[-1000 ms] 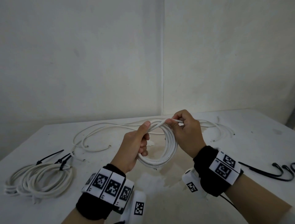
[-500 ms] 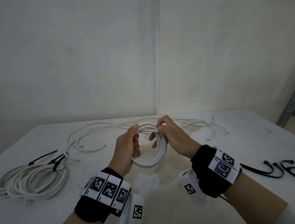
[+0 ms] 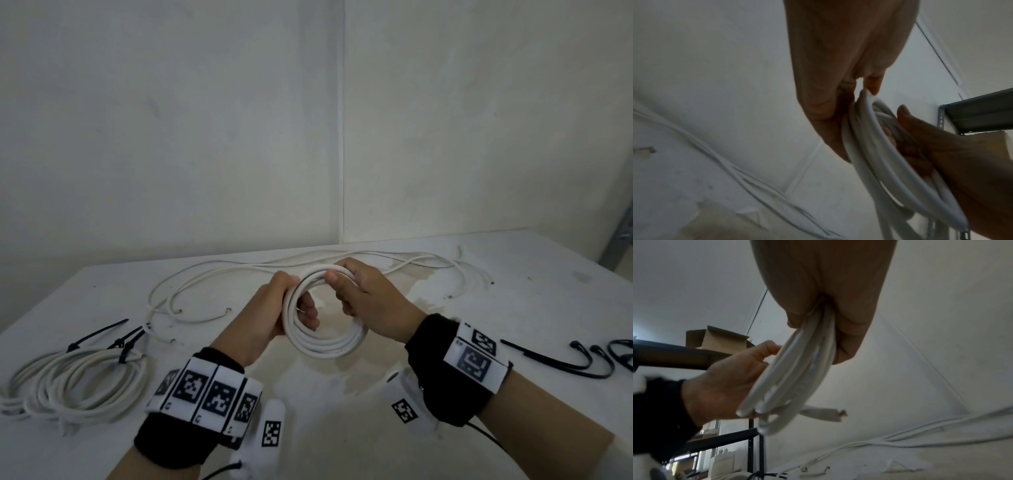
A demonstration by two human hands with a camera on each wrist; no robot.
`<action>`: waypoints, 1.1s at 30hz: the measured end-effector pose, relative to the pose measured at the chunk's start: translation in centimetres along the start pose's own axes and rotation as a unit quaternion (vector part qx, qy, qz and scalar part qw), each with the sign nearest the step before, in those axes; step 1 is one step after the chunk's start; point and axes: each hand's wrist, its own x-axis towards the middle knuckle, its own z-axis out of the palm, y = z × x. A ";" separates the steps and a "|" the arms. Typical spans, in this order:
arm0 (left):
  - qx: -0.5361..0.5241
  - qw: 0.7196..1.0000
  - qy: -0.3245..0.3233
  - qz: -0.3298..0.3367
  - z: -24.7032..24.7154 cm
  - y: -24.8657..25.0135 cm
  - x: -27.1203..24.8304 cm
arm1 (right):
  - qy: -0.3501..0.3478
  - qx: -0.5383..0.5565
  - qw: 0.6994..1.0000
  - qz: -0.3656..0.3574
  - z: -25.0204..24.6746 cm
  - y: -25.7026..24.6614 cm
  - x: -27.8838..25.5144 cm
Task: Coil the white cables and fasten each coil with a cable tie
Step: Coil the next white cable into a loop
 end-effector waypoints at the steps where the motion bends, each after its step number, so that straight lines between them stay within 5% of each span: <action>1: -0.006 1.000 -0.001 -0.008 0.1 0.4 0.1 | -0.004 -0.002 1.000 -0.002 -0.1 -0.1 0.1; 6: -0.107 0.991 -0.017 -0.073 1.6 1.2 0.3 | -0.030 -0.025 0.999 -0.010 -0.7 -0.4 0.1; 17: -0.139 0.984 0.111 -0.025 5.4 -0.1 0.3 | 0.025 0.037 0.999 0.022 -2.4 0.3 -2.0; 28: -0.032 0.998 -0.030 -0.033 5.1 1.4 1.0 | 0.015 0.074 0.997 0.022 -3.7 0.8 -2.6; 33: -0.002 0.999 0.020 -0.026 7.3 1.1 1.0 | 0.025 0.024 0.999 -0.001 -4.5 1.2 -2.8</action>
